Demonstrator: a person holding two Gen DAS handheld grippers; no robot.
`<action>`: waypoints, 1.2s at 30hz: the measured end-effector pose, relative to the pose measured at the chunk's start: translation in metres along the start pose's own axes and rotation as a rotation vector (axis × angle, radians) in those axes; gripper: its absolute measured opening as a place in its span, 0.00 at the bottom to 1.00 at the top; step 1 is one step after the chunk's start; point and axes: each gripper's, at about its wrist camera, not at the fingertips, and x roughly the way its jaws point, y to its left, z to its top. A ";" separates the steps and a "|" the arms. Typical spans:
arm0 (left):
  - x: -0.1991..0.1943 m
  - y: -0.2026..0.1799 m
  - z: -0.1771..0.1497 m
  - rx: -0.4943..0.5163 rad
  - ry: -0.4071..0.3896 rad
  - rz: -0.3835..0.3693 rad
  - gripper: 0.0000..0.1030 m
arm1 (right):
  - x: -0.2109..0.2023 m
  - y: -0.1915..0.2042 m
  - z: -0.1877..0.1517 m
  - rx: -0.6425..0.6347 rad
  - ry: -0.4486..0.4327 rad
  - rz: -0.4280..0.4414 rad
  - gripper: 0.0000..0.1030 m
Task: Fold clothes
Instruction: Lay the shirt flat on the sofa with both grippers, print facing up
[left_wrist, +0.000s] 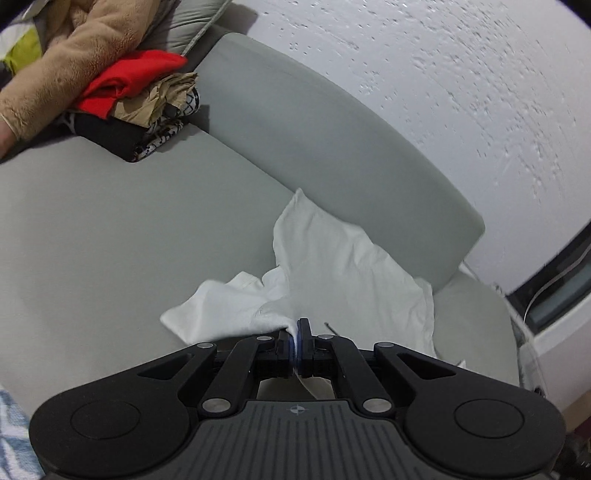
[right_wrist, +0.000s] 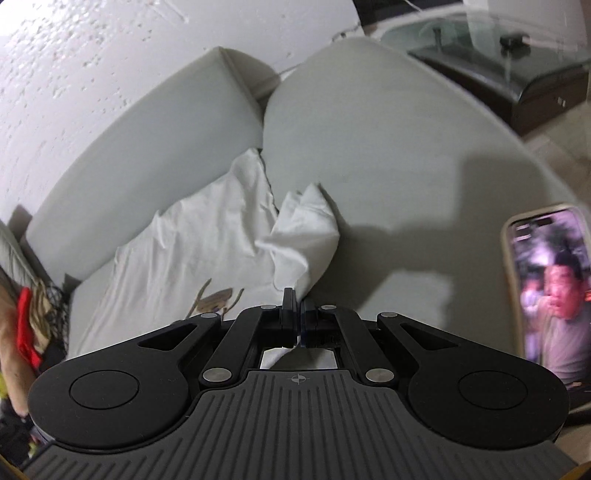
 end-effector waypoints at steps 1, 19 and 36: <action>-0.001 -0.004 -0.005 0.035 0.019 0.023 0.00 | -0.004 0.001 0.001 -0.023 0.003 -0.009 0.01; -0.003 -0.022 -0.070 0.307 0.138 0.385 0.31 | -0.027 0.015 -0.068 -0.336 0.190 -0.169 0.54; 0.090 -0.078 -0.113 0.673 0.386 0.366 0.21 | 0.021 0.062 -0.108 -0.607 0.369 -0.151 0.35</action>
